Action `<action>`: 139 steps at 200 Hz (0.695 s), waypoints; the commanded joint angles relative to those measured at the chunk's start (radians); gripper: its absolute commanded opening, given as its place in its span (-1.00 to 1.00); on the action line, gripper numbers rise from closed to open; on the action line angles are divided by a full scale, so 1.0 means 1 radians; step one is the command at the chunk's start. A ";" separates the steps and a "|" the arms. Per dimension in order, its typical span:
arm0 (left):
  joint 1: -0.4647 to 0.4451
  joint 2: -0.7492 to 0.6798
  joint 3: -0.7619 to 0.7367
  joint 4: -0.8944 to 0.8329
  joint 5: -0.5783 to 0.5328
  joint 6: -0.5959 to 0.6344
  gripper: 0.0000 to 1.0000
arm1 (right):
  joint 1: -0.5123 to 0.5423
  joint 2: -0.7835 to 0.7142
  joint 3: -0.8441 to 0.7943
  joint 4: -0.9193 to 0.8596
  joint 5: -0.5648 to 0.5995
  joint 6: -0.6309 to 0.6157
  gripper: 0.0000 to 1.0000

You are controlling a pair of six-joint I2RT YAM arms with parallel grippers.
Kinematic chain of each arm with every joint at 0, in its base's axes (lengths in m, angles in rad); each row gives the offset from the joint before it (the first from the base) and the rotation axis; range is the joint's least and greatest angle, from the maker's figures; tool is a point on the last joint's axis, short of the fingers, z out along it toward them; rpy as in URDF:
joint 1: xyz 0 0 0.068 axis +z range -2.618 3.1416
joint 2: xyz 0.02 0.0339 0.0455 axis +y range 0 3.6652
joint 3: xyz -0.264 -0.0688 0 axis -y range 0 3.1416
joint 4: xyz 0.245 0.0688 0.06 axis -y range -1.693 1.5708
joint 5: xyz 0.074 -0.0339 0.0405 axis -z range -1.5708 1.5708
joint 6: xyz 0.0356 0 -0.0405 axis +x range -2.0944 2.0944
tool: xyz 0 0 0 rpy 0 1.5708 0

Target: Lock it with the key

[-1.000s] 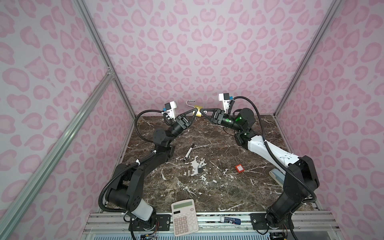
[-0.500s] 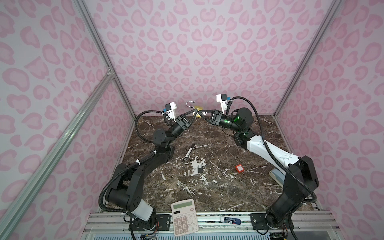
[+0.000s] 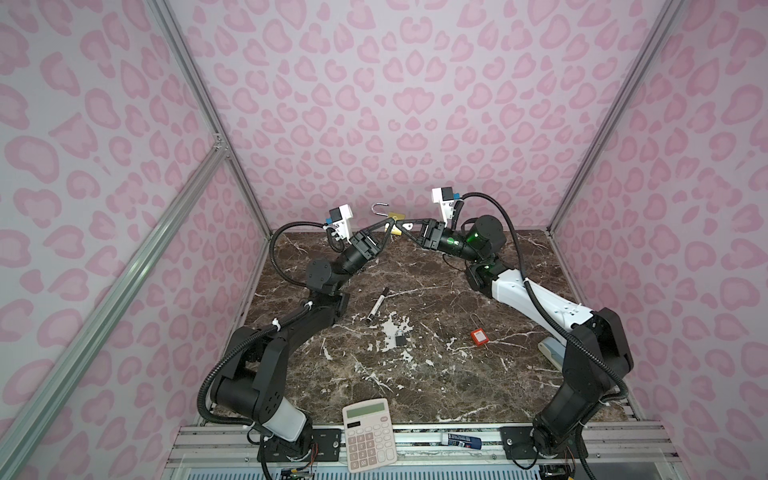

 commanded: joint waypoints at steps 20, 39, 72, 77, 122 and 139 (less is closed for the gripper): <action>0.012 -0.037 -0.014 0.007 0.004 0.036 0.00 | -0.010 -0.018 -0.005 0.023 -0.005 -0.019 -1.00; 0.022 -0.058 -0.025 -0.018 0.010 0.057 0.08 | -0.018 -0.027 -0.019 0.023 -0.004 -0.023 -1.00; 0.068 -0.114 -0.068 -0.065 0.025 0.076 0.10 | -0.046 -0.064 -0.057 -0.032 -0.024 -0.082 -1.00; 0.077 -0.125 -0.073 -0.074 0.031 0.076 0.10 | -0.050 -0.072 -0.063 -0.053 -0.030 -0.102 -1.00; 0.143 -0.185 -0.054 -0.197 0.134 0.097 0.11 | -0.064 -0.134 -0.095 -0.259 -0.062 -0.272 -1.00; 0.144 -0.181 -0.030 -0.223 0.167 0.107 0.11 | -0.056 -0.136 -0.092 -0.288 -0.079 -0.291 -1.00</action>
